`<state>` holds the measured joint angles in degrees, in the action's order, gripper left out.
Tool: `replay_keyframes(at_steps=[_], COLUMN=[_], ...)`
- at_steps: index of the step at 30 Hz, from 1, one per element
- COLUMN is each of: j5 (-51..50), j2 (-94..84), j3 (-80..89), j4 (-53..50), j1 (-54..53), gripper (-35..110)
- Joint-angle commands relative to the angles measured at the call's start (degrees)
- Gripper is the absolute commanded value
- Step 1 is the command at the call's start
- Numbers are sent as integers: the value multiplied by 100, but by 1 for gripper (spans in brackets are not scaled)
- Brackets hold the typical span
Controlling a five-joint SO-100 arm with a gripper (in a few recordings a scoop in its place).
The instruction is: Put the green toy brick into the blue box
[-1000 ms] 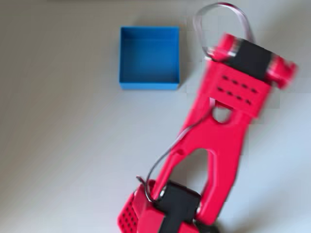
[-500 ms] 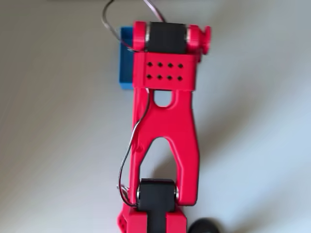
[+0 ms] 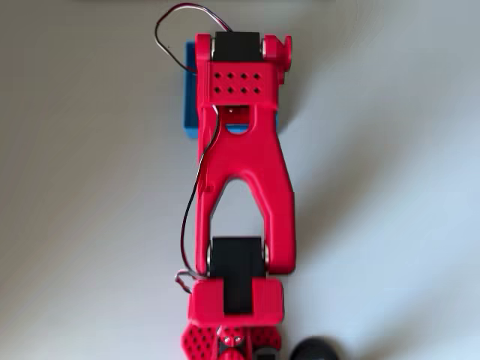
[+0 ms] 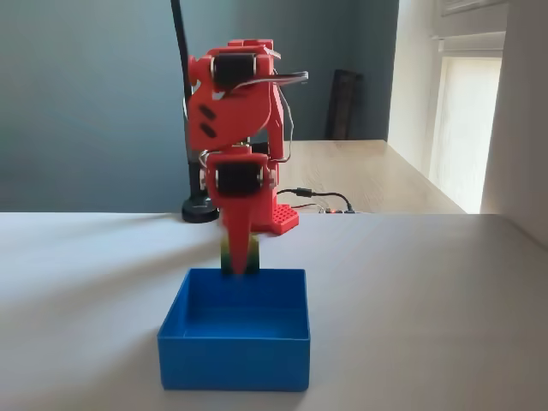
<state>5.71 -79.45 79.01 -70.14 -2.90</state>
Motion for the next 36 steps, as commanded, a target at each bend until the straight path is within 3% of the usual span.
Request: replay_keyframes(at_steps=[1, 7, 13, 18, 25, 36], j5=[114, 105, 149, 229, 255, 475], j2=[114, 360, 360, 343, 281, -176], j3=[-439, -475, -422, -422, -466, -1292], j4=[79, 193, 185, 176, -53, -360], j1=[-114, -105, -132, -123, -105, -62], gripper=[4, 5, 18, 15, 0, 0])
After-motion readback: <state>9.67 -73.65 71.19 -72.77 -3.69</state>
